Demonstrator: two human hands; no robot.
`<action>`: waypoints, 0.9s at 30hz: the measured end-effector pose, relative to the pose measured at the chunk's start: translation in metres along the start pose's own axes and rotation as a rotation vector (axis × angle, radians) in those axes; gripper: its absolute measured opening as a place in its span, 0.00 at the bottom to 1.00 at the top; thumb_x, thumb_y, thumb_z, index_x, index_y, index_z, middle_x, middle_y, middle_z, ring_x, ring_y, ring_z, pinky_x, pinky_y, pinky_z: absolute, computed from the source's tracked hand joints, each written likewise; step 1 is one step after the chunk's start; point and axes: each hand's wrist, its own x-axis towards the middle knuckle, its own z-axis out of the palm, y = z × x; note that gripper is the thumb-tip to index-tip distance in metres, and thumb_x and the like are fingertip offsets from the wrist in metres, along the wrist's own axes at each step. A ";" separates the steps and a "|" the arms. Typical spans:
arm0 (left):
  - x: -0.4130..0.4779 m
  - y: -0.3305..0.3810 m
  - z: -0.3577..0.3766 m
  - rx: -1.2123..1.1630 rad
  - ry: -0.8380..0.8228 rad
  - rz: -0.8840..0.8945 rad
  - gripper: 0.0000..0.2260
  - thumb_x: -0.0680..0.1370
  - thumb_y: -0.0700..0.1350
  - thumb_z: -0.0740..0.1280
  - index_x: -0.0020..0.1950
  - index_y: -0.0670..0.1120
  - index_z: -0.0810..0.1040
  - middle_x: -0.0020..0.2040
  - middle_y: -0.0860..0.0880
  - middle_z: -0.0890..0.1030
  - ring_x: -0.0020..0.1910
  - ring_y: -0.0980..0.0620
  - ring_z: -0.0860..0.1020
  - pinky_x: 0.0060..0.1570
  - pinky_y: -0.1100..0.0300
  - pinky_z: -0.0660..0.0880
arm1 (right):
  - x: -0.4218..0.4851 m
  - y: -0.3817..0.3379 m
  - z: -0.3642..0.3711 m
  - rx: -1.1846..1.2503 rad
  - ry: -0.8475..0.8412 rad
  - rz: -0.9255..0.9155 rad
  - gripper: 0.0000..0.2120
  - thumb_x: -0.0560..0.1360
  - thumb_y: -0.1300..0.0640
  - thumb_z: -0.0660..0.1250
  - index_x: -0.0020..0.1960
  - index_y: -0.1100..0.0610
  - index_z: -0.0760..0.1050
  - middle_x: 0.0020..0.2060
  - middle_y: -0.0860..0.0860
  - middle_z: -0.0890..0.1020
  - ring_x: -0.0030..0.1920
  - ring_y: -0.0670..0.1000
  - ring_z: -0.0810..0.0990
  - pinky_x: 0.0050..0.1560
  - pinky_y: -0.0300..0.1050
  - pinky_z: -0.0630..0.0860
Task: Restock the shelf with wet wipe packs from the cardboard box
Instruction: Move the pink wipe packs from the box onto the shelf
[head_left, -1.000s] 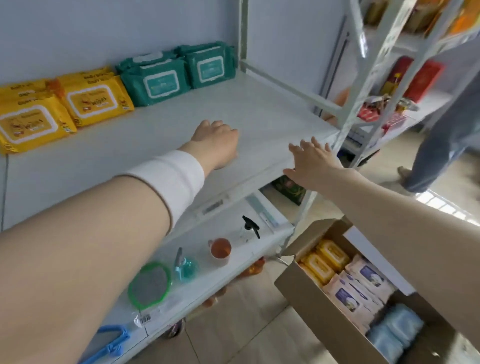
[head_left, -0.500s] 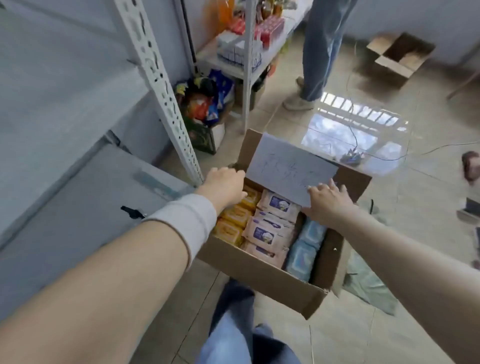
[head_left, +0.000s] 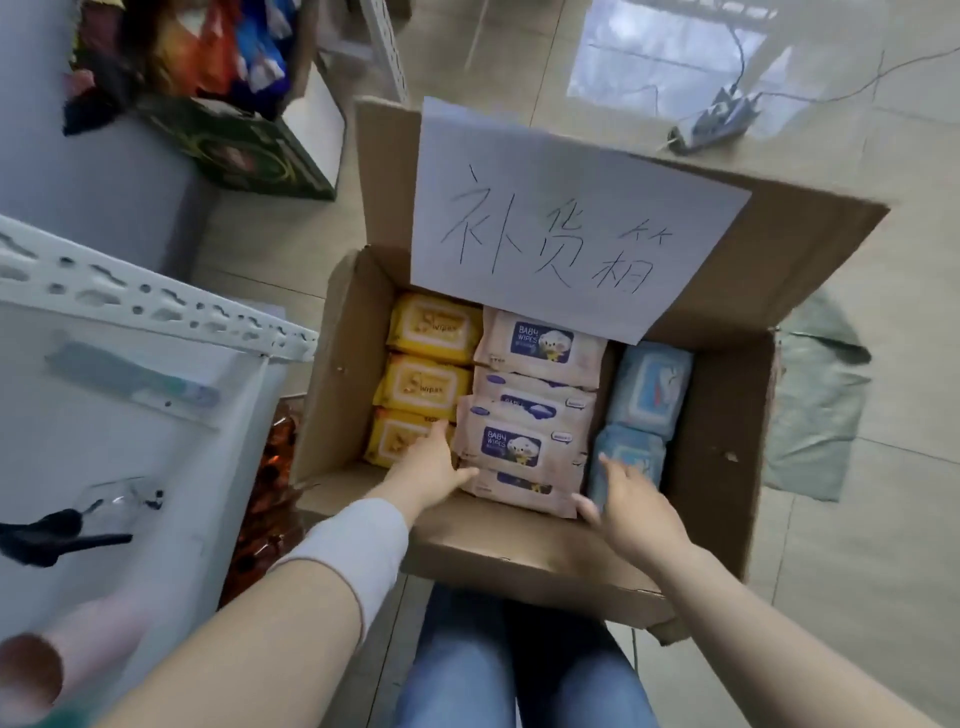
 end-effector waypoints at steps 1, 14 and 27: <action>0.022 -0.001 0.008 -0.062 -0.005 0.002 0.38 0.75 0.51 0.68 0.77 0.45 0.50 0.75 0.44 0.63 0.72 0.44 0.64 0.69 0.51 0.64 | 0.021 0.001 0.005 0.138 0.020 0.034 0.32 0.78 0.44 0.58 0.75 0.59 0.54 0.70 0.57 0.67 0.70 0.57 0.65 0.66 0.47 0.64; 0.118 -0.014 0.044 -0.229 -0.007 -0.017 0.28 0.70 0.49 0.74 0.67 0.44 0.69 0.64 0.48 0.76 0.64 0.47 0.73 0.62 0.59 0.69 | 0.159 0.017 0.025 0.881 0.039 0.168 0.23 0.68 0.50 0.75 0.58 0.58 0.74 0.52 0.48 0.81 0.53 0.50 0.78 0.52 0.43 0.75; 0.100 -0.029 0.041 -0.546 -0.195 0.055 0.21 0.72 0.45 0.72 0.63 0.52 0.70 0.62 0.51 0.78 0.60 0.53 0.76 0.63 0.55 0.72 | 0.153 0.013 0.032 0.987 0.067 0.120 0.13 0.70 0.54 0.73 0.51 0.53 0.74 0.48 0.50 0.80 0.47 0.50 0.80 0.42 0.39 0.76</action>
